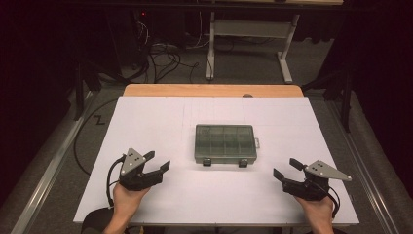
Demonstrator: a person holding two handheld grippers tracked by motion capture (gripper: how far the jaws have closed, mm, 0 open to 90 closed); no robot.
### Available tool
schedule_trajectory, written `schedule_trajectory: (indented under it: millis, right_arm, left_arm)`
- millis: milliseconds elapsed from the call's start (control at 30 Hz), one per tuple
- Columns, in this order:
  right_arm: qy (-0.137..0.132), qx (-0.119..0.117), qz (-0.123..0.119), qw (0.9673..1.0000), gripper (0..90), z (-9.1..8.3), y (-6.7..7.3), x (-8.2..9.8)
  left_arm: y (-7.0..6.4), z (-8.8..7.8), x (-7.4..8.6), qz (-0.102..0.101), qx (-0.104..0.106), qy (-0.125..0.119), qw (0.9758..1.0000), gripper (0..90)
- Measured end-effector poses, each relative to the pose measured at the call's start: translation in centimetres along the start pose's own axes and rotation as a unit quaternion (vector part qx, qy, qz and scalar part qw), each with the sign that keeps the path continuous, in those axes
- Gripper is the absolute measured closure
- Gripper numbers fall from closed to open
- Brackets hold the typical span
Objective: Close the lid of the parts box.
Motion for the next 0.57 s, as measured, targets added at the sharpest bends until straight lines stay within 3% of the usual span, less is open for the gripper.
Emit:
schedule_trajectory:
  millis: [233, 567]
  right_arm:
    - [-0.010, 0.003, -0.003, 0.9999, 23.6, -0.12, -0.12, -0.04]
    - [-0.032, 0.004, 0.002, 0.9995, 22.3, -0.56, -0.33, -0.39]
  left_arm:
    - [0.30, -0.57, -0.32, -0.016, -0.004, -0.021, 0.9996, 33.4]
    - [0.34, -0.41, -0.31, -0.020, 0.004, -0.018, 0.9996, 32.7]
Point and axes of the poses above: each handheld gripper's, and its own axes: z roughly forward along the jaws, x roughly out of its underside, y roughly to its left, the point moved 5 cm from there along z, roughly forward along the jaws, and after that the axes turned 9 degrees about -x, right-handed, at the moved point
